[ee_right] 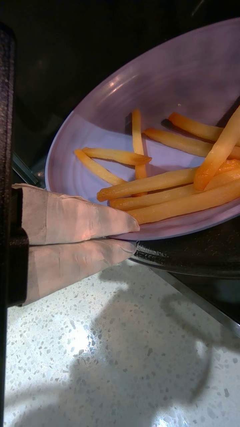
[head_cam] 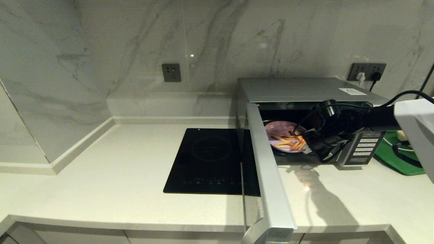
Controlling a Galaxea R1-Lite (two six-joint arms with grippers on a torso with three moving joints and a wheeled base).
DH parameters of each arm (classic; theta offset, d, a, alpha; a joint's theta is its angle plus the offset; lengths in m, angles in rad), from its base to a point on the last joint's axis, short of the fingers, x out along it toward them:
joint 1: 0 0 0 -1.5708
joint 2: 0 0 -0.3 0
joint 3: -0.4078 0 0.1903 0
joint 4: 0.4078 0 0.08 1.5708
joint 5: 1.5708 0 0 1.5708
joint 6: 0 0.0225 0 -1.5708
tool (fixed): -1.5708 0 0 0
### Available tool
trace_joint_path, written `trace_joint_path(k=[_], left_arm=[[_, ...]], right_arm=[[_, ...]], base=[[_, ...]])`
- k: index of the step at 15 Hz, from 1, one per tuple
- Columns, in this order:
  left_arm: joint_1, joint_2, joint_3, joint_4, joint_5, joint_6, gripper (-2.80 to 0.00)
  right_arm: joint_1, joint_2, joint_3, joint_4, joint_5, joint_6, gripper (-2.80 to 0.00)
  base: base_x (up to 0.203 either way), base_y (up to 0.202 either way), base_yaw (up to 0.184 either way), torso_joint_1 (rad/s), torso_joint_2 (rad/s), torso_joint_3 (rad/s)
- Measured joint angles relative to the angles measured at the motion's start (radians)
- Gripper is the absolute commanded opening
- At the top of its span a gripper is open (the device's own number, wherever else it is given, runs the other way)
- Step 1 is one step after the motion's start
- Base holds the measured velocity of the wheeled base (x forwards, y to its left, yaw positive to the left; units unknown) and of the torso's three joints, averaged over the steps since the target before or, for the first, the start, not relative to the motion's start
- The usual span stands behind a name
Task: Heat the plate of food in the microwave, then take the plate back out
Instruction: Put the plate in the microwave oven
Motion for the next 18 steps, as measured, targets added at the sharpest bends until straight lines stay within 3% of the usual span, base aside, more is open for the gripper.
trace_joint_path(k=[10,15,16,18], left_arm=[[0.000,0.000,0.000,0.000,0.000,0.000,-2.80],[0.000,0.000,0.000,0.000,0.000,0.000,-2.80],[0.000,0.000,0.000,0.000,0.000,0.000,-2.80],[0.000,0.000,0.000,0.000,-0.001,0.000,-2.80]], right_arm=[[0.006,-0.075,0.028,0.000,-0.002,-0.002,0.00],[0.031,-0.266,0.233,-0.006,0.002,-0.036,0.00],[0.037,-0.324,0.300,-0.007,0.005,-0.046,-2.80],[0.045,-0.450,0.436,-0.008,0.012,-0.065,-2.80]], base=[[0.000,0.000,0.000,0.000,0.00,0.000],[0.000,0.000,0.000,0.000,0.00,0.000],[0.000,0.000,0.000,0.000,0.00,0.000],[0.000,0.000,0.000,0.000,0.00,0.000]])
